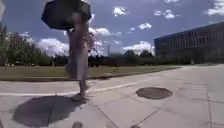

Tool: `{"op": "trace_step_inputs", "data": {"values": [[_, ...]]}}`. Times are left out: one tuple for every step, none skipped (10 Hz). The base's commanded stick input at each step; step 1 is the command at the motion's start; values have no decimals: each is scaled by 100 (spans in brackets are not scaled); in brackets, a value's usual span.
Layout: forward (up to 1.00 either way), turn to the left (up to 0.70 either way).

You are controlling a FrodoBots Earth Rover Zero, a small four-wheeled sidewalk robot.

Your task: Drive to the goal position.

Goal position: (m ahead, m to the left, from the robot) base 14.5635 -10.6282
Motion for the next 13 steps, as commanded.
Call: {"op": "trace_step_inputs", "data": {"values": [[70, -14], [70, -23], [70, -11], [70, 1], [70, 0], [70, 0], [70, 0], [70, 0], [70, 0], [70, 0], [70, 0], [70, 0], [70, 0]]}}
